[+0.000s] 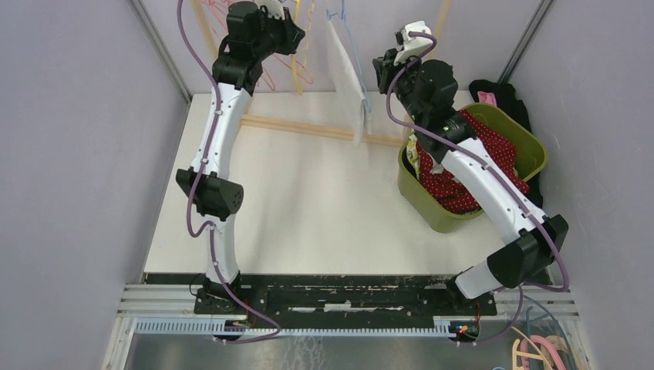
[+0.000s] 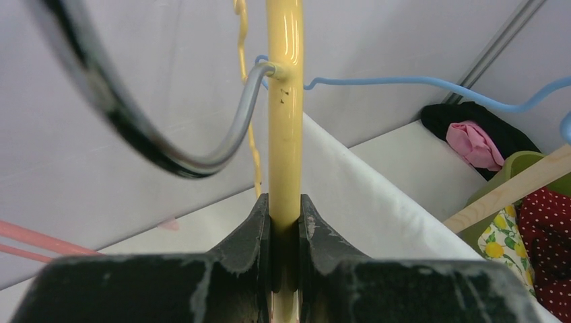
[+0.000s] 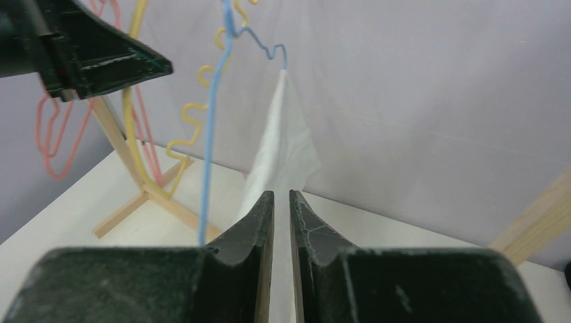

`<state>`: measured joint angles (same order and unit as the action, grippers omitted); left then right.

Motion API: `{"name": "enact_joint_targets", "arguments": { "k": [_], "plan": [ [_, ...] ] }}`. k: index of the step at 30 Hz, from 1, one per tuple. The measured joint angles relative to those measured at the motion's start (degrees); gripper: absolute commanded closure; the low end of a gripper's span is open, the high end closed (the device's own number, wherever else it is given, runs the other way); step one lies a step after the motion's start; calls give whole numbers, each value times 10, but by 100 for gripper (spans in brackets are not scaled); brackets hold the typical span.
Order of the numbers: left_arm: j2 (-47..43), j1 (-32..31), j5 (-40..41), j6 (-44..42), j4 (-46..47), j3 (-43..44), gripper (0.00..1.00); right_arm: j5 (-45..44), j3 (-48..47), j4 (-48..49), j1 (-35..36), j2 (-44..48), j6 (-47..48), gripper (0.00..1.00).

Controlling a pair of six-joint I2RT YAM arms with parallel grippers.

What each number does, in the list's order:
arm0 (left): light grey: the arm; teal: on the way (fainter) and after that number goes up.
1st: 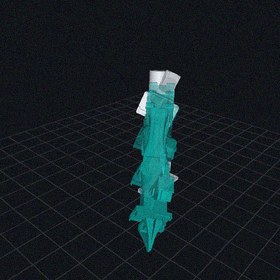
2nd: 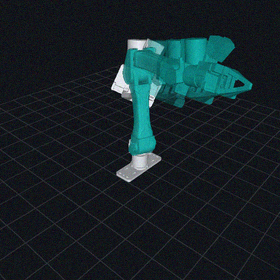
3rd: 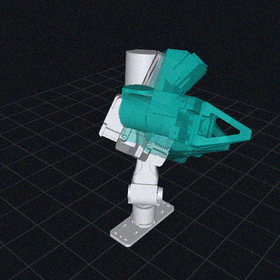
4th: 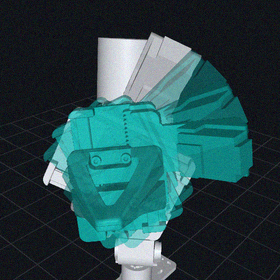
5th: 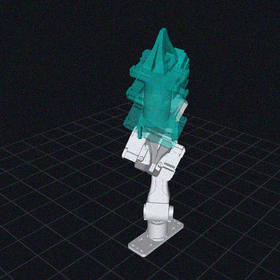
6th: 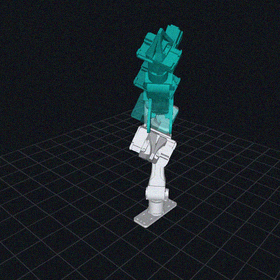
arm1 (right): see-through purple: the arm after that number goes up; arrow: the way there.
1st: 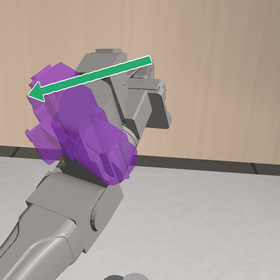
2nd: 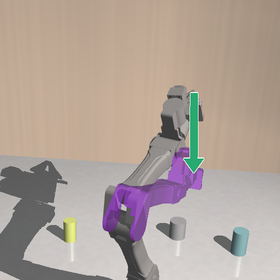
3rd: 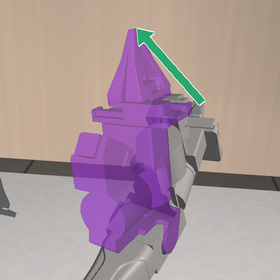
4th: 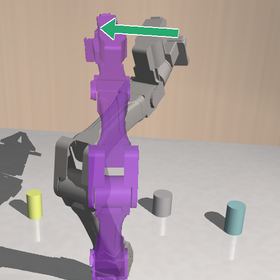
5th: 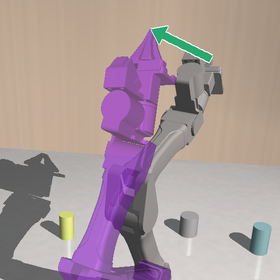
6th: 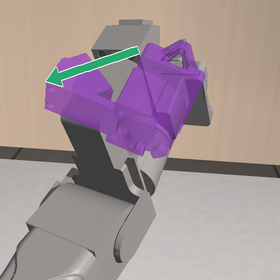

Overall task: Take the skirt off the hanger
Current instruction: Place the hanger at the clothesline.

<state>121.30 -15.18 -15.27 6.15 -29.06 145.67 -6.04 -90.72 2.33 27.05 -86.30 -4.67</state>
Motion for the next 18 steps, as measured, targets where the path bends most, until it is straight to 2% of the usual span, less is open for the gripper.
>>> {"name": "enact_joint_targets", "arguments": {
  "k": [5,11,18],
  "plan": [
    [-3,-1,3,0,1,-4,97,-11,-17,-26,39,0,29,80],
    [-50,-1,22,-8,-13,-62,97,-22,-38,-54,46,0,32,98],
    [-107,-1,53,-23,-48,-92,97,-23,-46,-108,59,0,26,99]
  ]
}}
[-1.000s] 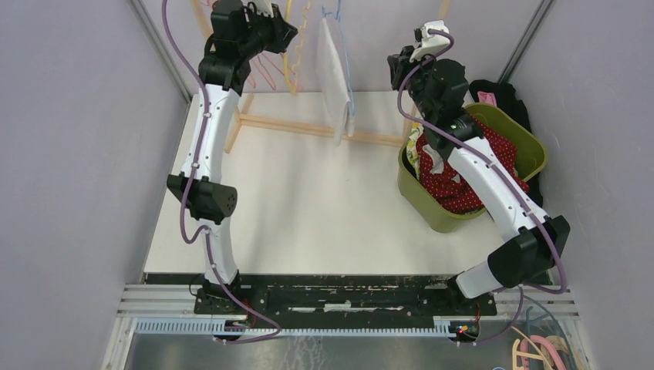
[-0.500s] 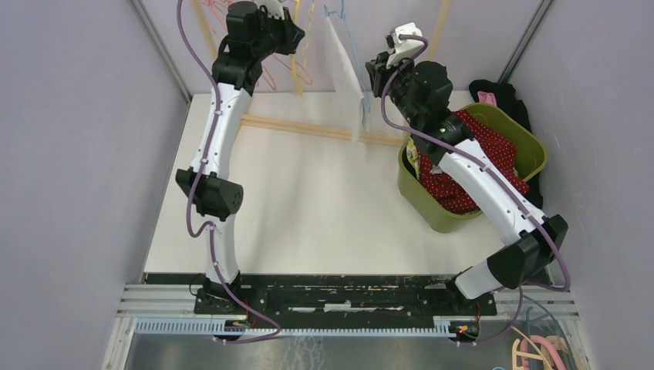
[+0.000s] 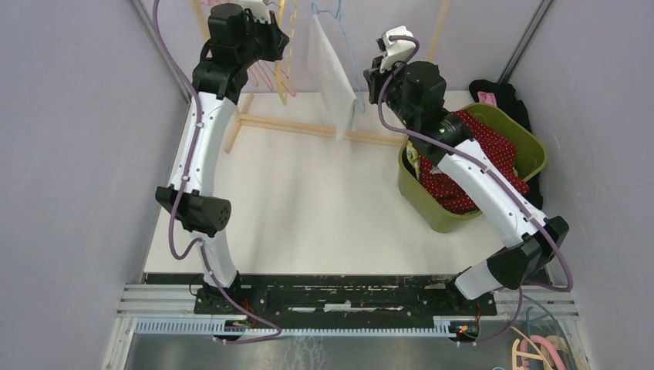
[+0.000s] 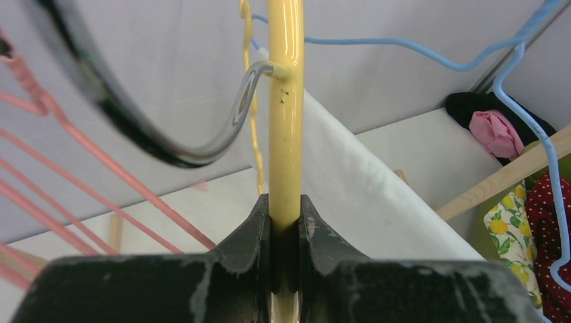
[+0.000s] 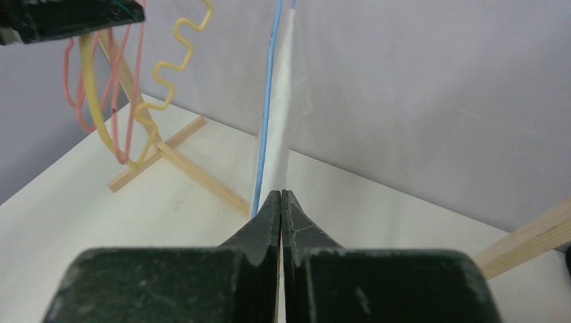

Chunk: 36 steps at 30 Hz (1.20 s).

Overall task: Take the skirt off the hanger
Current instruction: Place the hanger at the clothesline.

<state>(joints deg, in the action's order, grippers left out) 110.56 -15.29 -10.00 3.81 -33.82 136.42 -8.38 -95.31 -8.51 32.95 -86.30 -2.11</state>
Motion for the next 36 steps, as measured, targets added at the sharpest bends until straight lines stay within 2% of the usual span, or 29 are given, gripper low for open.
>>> {"name": "enact_joint_targets", "arguments": {
  "k": [7,11,16,20,25,30,36],
  "plan": [
    [-46,0,8,0,-8,-30,97,-85,-24,-3,3,-57,-27,99],
    [-59,0,6,-2,-8,-54,97,-150,-53,-3,-6,-137,-54,99],
    [-65,0,4,-17,-9,-75,97,-175,-111,-21,-37,-247,-90,99],
    [-65,0,4,-24,-8,-78,97,-175,-134,-24,-56,-302,-107,99],
    [-65,0,4,-27,-8,-79,97,-166,-139,-26,-64,-325,-121,99],
    [-65,0,5,-31,-8,-79,97,-143,-207,-32,-76,-379,-155,99],
    [-65,0,7,-34,-8,-79,97,-109,-288,-47,-114,-487,-224,98]
  ]
}}
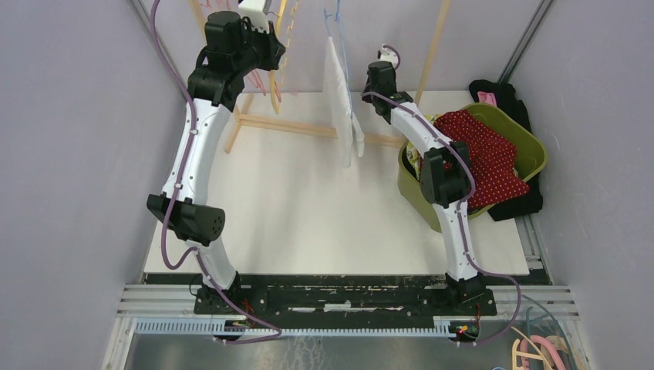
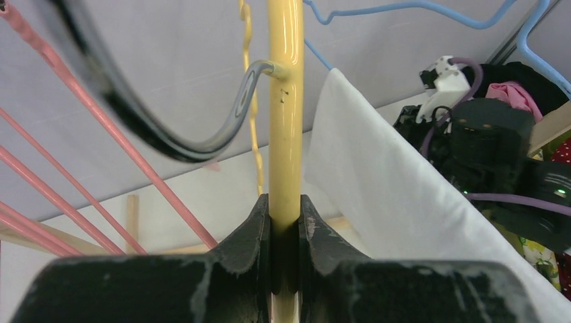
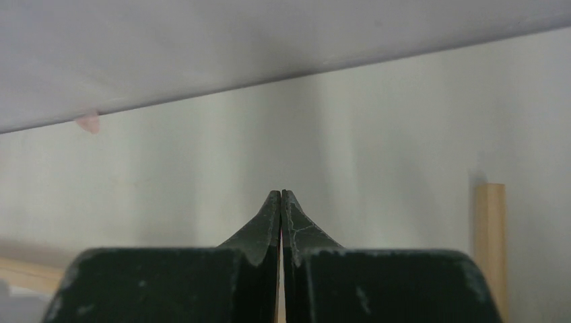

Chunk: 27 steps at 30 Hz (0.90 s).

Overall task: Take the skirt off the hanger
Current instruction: Place the hanger at the clothesline.

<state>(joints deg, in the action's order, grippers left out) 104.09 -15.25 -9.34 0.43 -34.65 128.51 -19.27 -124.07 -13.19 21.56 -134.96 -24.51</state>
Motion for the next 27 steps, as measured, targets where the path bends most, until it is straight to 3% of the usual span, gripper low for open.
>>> {"name": "enact_joint_targets", "arguments": {
  "k": [4,9,27],
  "plan": [
    [1,0,3,-1,0,0,97,33,-70,-34,-19,-88,-51,99],
    [2,0,19,-15,-11,0,97,72,-92,-58,-27,-148,-107,99],
    [0,0,43,-22,-32,-19,97,183,-41,-36,-17,-154,-194,99]
  ]
}}
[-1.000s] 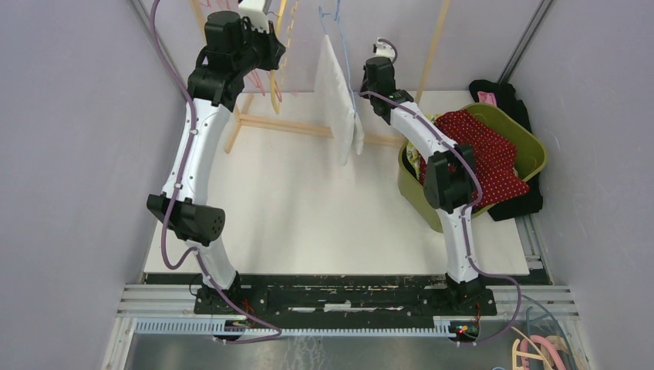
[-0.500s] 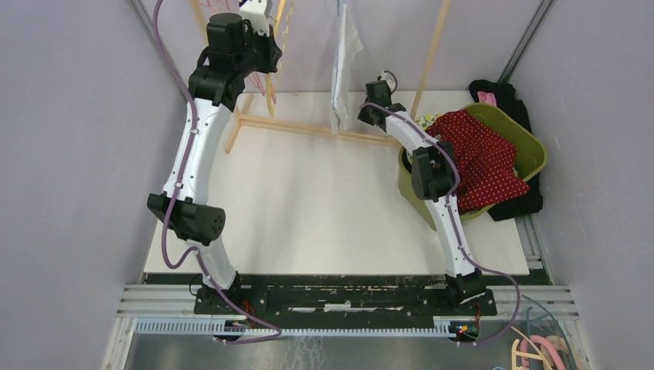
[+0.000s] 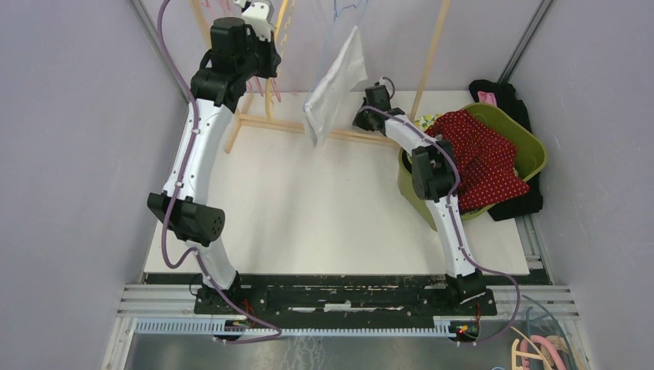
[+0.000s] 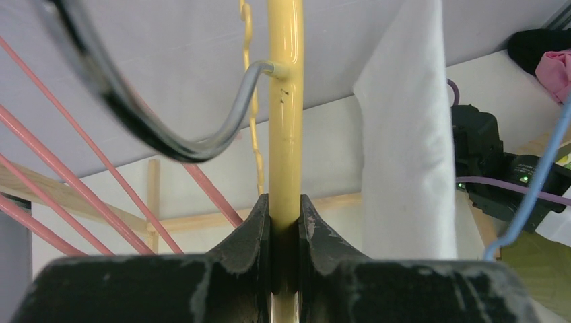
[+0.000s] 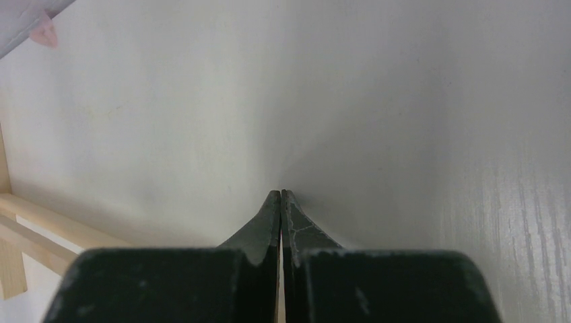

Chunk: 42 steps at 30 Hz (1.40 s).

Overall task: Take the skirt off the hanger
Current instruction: Place the hanger at the clothesline.

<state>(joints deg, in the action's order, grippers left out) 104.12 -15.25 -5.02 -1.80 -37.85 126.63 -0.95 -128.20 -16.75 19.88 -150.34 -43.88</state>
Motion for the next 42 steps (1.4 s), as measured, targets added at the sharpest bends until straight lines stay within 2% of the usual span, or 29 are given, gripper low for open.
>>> {"name": "enact_joint_targets", "arguments": {
  "k": [8,22,35,42],
  "plan": [
    [-5,0,9,0,-10,-12,97,32,57,11,5,33,2,99],
    [-26,-16,52,-8,-40,-15,97,61,226,15,25,143,35,99],
    [-42,-20,67,-38,-73,-5,97,70,288,14,65,203,62,99],
    [-35,-25,64,-39,-95,1,97,60,297,-20,75,274,124,91]
  ]
}}
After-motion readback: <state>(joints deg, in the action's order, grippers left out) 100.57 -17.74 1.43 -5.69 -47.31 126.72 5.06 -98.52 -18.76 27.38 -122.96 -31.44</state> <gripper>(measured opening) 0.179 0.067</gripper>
